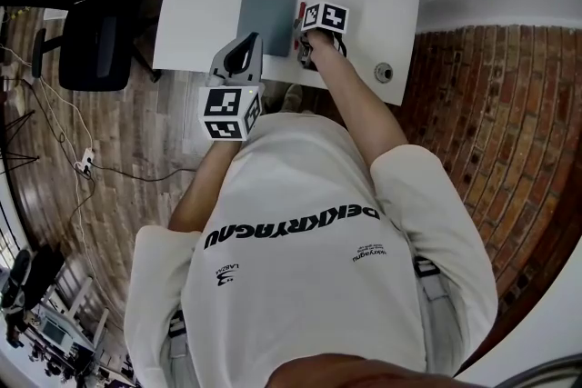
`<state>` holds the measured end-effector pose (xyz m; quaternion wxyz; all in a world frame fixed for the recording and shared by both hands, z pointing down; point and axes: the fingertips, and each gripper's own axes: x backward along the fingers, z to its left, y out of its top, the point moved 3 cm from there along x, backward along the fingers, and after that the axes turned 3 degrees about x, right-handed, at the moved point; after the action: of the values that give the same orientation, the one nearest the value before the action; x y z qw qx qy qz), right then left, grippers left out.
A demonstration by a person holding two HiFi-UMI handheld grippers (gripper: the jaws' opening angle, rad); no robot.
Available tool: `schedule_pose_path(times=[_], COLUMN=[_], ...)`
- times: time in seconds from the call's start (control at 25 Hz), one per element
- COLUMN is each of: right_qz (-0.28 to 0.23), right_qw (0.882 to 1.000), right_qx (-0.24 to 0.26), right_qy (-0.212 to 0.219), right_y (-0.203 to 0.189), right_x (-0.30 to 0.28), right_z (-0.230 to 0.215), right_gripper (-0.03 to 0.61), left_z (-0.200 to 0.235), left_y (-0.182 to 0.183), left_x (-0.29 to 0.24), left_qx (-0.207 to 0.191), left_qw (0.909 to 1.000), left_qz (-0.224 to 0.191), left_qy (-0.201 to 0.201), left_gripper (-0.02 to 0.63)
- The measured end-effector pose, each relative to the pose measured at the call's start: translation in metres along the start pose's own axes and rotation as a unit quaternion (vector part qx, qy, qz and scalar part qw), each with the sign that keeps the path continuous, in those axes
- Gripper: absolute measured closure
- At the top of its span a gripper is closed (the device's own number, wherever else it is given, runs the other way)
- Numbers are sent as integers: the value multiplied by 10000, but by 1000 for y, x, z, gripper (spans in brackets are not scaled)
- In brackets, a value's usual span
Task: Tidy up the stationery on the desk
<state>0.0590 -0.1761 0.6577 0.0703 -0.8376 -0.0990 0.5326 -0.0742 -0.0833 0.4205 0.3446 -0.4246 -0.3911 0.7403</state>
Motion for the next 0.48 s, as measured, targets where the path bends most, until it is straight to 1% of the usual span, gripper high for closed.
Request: schedule_pose_path(times=[0.36,0.48], right_qz=[43,15], right_qw=[9998,9999], right_qx=[63,53], right_qy=[-180,-122], right_y=[-3,-3], right_x=[-4,-3], right_z=[0,1], right_gripper=[529,503], left_z=[8,9], left_y=[-1,-3], left_x=[4,5], left_qx=[97,143], left_qw=[10000,9999], left_qz=[-8,6], left_qy=[17,-2], left_gripper=[615,615])
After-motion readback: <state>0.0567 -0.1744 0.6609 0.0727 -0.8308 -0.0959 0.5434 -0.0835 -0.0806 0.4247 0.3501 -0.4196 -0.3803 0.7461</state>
